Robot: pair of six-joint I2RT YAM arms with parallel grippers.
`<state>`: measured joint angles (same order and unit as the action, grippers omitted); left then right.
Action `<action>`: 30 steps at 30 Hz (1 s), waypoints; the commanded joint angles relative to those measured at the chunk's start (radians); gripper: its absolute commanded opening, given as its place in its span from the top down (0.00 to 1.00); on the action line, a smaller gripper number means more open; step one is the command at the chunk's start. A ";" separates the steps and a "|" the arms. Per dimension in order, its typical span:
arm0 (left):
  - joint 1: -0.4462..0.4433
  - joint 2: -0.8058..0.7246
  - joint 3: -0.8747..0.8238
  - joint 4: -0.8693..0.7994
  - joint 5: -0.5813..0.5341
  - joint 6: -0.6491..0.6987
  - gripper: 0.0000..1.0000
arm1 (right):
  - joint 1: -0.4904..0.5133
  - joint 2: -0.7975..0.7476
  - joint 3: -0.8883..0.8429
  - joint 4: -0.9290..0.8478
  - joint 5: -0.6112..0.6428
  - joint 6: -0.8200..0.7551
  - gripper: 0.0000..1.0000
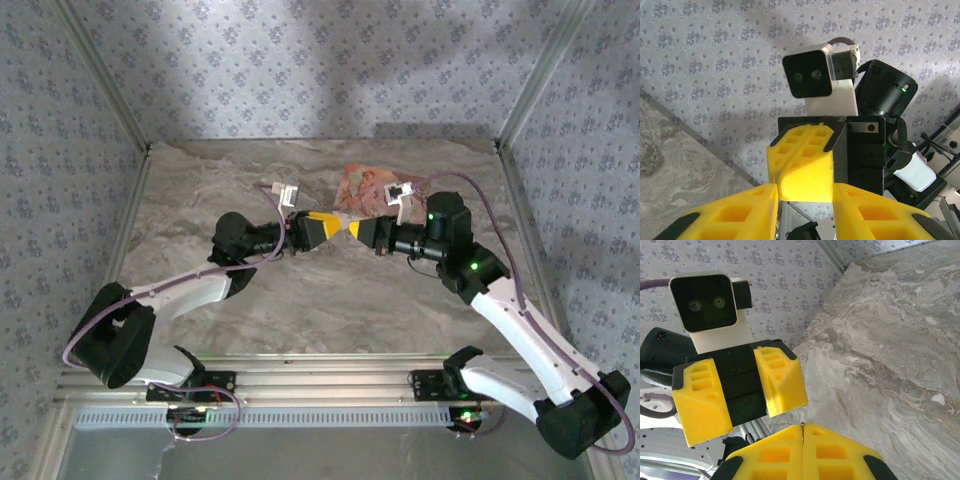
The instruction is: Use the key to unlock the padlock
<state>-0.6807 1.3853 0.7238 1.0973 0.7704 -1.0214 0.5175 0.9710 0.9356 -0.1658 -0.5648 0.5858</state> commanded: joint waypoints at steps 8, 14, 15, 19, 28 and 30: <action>-0.018 -0.010 -0.005 -0.076 -0.033 0.075 0.65 | 0.003 -0.003 -0.007 0.035 0.003 0.014 1.00; -0.039 0.005 0.031 -0.106 0.010 0.079 0.65 | 0.004 0.000 -0.006 0.052 0.005 0.026 1.00; -0.042 0.006 0.034 -0.109 0.013 0.082 0.65 | 0.004 0.001 -0.005 0.057 0.003 0.029 1.00; -0.045 0.007 0.041 -0.116 0.018 0.084 0.68 | 0.007 0.003 -0.006 0.061 0.004 0.031 1.00; -0.045 0.016 0.042 -0.089 0.016 0.078 0.78 | 0.018 0.002 -0.021 0.076 -0.001 0.035 1.00; -0.042 0.013 0.037 -0.082 0.012 0.078 0.81 | 0.020 0.000 -0.024 0.078 -0.001 0.035 1.00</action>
<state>-0.7212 1.3968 0.7380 0.9680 0.7708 -0.9535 0.5289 0.9714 0.9215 -0.1131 -0.5648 0.6128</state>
